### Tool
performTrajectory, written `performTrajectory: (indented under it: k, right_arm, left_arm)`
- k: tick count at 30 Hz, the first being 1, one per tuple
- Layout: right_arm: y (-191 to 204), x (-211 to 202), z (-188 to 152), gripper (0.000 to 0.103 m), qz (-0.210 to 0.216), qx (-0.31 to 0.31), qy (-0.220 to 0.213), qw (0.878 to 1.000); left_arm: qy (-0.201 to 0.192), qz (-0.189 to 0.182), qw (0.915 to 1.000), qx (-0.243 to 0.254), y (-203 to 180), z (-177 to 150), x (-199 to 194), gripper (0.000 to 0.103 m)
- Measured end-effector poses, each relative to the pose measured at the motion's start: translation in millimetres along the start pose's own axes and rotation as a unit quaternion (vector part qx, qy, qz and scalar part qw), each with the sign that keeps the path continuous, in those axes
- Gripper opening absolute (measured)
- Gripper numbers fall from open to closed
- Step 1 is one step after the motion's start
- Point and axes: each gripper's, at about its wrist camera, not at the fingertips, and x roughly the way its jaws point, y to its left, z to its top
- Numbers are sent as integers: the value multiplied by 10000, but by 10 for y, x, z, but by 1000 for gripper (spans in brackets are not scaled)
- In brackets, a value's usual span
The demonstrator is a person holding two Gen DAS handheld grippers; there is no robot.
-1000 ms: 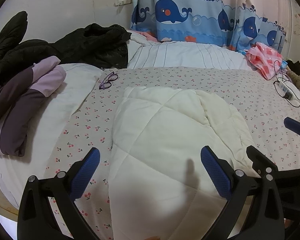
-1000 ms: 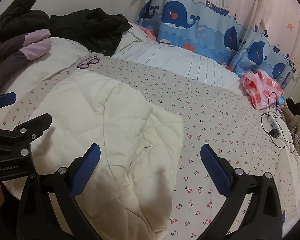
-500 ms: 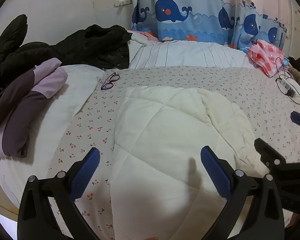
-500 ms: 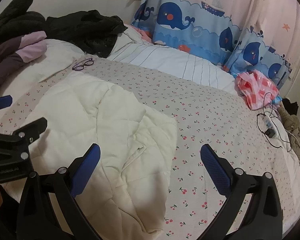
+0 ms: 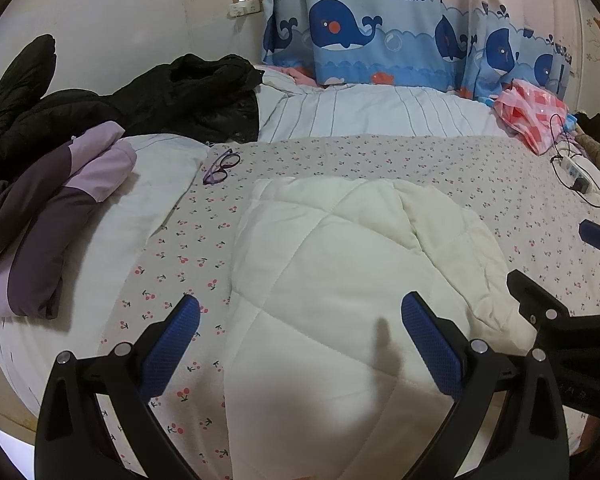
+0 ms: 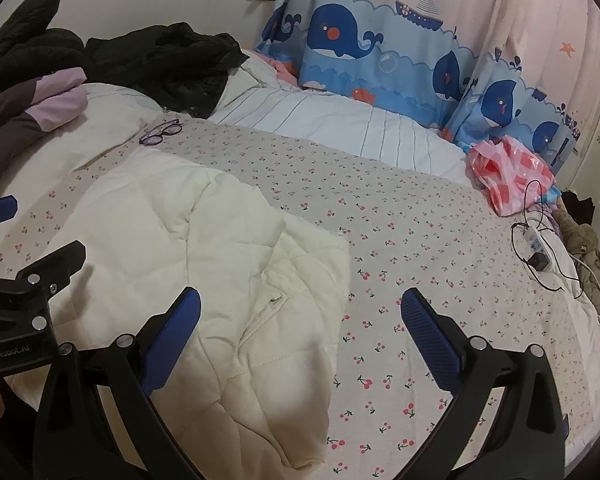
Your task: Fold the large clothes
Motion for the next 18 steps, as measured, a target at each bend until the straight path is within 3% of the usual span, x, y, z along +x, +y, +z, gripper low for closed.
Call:
performTrajectory:
  k: [18]
  right_arm:
    - [-2,-5,4,97,-1,1,-13,10000]
  left_arm:
    - [-23,9,10000,33,-33,2,-27,96]
